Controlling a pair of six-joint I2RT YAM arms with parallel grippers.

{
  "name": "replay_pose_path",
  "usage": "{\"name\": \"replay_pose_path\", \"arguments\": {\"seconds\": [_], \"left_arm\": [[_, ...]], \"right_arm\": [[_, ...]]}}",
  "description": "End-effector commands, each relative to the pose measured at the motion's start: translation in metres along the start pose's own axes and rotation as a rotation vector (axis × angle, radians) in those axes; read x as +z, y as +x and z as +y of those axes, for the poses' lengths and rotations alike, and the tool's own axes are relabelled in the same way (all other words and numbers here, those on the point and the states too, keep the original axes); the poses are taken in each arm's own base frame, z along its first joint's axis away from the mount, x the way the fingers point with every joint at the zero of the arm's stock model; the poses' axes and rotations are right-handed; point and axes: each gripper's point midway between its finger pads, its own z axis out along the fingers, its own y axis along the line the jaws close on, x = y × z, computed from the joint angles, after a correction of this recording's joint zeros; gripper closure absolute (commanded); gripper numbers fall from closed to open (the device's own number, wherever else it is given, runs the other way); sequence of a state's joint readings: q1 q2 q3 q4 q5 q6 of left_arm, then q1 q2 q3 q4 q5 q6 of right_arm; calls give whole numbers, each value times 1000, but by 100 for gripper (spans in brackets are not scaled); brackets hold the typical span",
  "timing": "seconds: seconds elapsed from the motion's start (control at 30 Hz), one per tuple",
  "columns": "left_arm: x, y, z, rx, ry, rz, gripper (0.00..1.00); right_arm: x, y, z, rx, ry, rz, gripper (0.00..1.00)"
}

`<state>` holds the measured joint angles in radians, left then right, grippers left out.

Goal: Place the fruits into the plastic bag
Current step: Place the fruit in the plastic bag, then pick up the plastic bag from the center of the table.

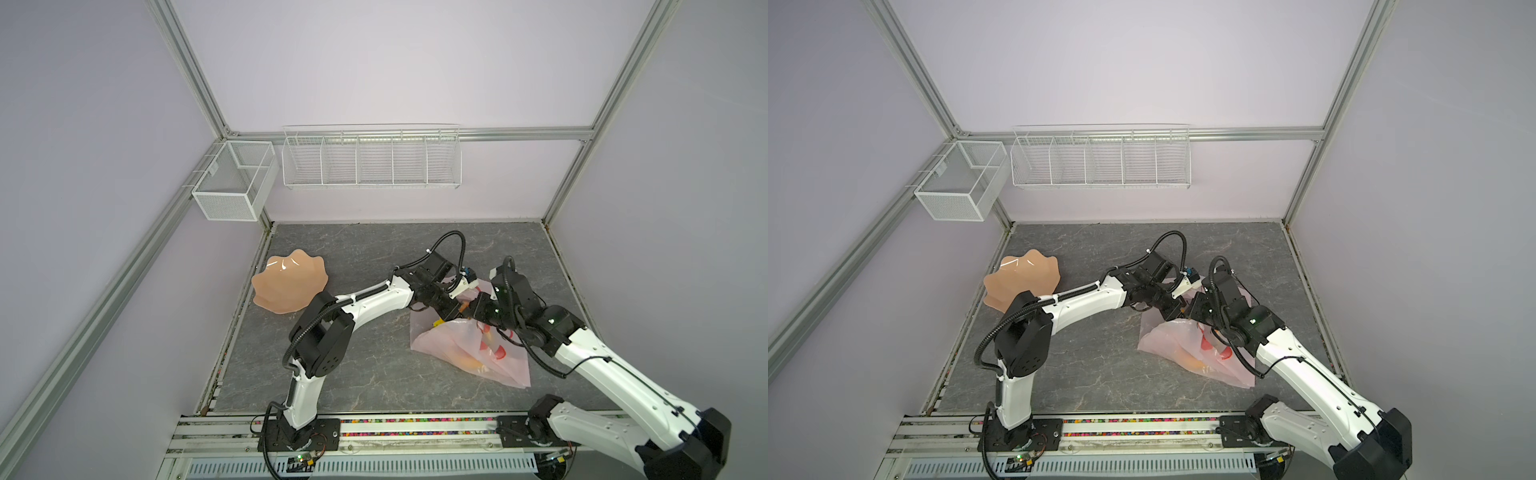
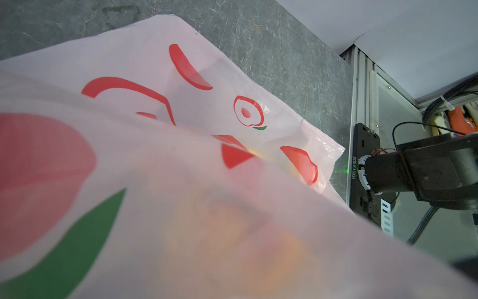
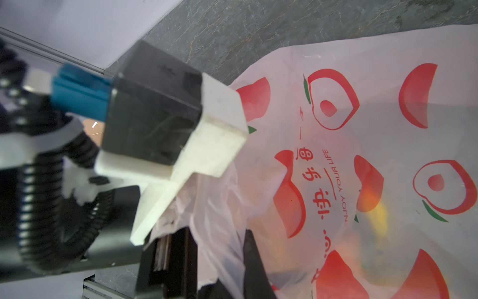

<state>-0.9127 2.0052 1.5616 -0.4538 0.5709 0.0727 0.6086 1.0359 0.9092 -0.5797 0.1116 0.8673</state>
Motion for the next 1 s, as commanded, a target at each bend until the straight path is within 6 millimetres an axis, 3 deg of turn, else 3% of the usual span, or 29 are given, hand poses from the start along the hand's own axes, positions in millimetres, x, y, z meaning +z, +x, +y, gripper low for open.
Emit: {"name": "replay_pose_path", "arguments": {"seconds": [0.0, 0.57, 0.97], "left_arm": [[-18, -8, -3, -17, -29, -39, 1], [-99, -6, 20, -137, -118, -210, 1], [-100, 41, 16, -76, -63, -119, 6]], "right_arm": [[1, 7, -5, 9, 8, 19, 94], [2, 9, -5, 2, 13, 31, 93], [3, 8, -4, -2, 15, 36, 93]]}}
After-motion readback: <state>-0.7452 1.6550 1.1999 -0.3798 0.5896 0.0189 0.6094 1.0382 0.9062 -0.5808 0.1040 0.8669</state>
